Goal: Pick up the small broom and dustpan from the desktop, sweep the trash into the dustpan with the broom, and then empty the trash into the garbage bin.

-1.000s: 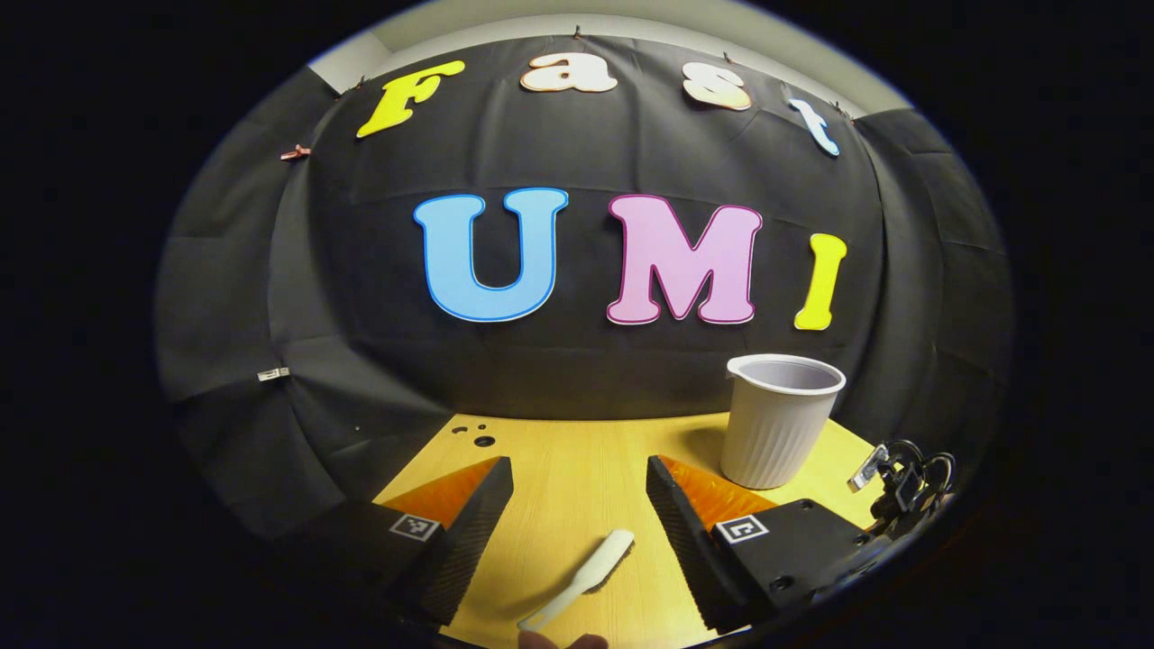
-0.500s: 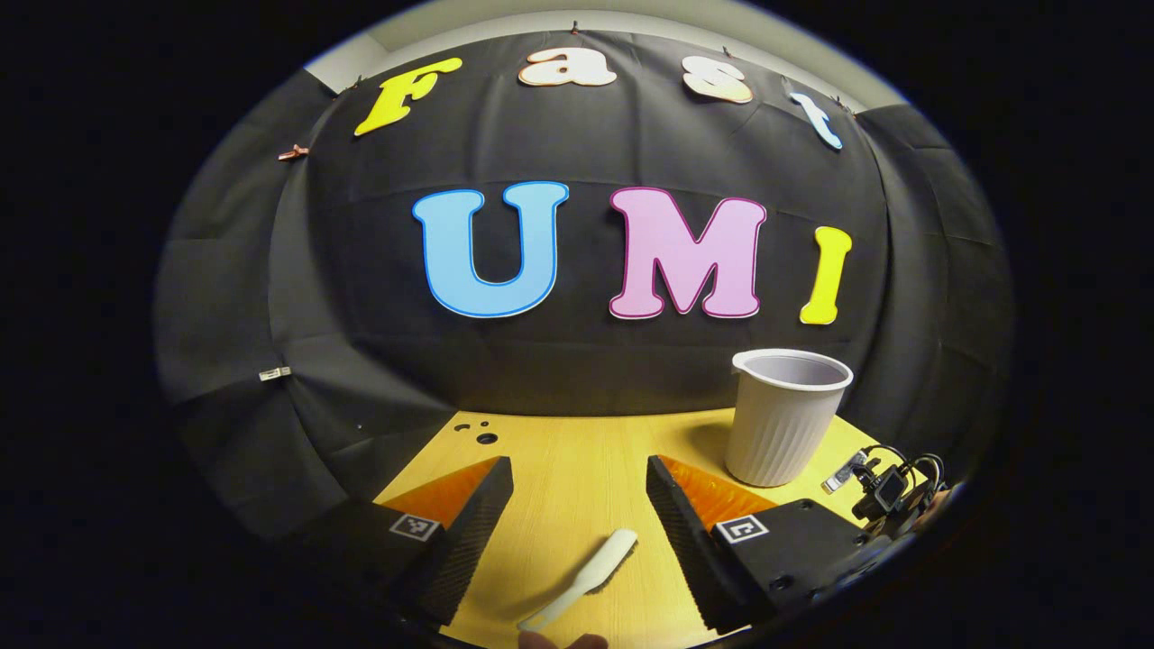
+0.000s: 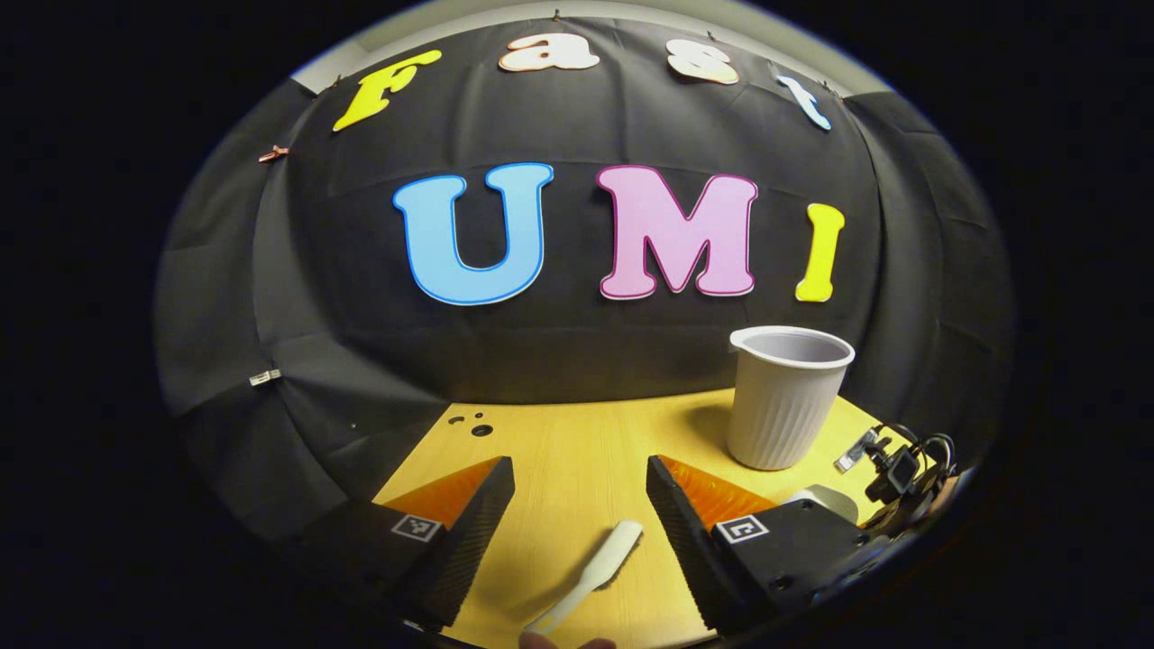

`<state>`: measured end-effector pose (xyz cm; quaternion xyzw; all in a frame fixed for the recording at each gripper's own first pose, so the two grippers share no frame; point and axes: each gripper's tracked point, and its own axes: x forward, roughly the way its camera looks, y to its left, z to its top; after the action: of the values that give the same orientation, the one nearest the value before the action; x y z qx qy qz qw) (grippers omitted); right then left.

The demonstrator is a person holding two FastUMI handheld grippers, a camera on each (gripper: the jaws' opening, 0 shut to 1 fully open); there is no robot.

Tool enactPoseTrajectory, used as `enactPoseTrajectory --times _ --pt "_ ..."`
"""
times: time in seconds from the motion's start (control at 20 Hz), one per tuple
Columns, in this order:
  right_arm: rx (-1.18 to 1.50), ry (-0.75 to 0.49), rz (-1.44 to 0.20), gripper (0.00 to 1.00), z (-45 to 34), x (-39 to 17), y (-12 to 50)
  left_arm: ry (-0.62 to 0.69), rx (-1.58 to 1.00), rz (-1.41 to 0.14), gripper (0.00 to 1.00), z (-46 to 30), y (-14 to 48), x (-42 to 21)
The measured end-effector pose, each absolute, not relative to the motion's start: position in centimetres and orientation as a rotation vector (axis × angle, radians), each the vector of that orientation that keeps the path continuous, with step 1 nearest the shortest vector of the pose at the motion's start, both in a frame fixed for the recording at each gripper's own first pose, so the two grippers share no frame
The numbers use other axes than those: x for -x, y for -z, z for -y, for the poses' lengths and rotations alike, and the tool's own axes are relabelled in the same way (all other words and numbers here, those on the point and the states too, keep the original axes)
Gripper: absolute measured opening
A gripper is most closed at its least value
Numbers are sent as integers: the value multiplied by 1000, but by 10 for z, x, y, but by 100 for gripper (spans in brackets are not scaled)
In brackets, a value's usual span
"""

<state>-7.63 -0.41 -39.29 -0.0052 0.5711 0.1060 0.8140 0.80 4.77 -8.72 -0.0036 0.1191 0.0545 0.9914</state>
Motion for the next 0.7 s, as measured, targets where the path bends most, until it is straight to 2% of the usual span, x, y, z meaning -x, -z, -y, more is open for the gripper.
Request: enactPoseTrajectory --times 0.1,0.15,0.2,0.3,0.4,0.45,0.7 --pt "23 -235 -1186 37 5 76 387 -90 2 -279 96 -51 100 -7" --pt "39 -242 -1169 34 7 76 382 -76 -5 -304 93 -52 107 -7" --pt "59 -251 -1151 40 10 76 375 -56 -13 -335 93 -52 116 -7" --pt "94 -270 -1124 36 14 76 365 -4 -35 -410 93 -52 139 -4" --pt "115 -277 -1109 40 19 79 358 28 -69 -486 93 -55 160 -3" --pt "120 -279 -1106 37 21 80 356 48 -91 -514 93 -57 169 -2" --pt "124 -269 -1104 36 31 88 353 247 -194 -761 95 -49 235 14"
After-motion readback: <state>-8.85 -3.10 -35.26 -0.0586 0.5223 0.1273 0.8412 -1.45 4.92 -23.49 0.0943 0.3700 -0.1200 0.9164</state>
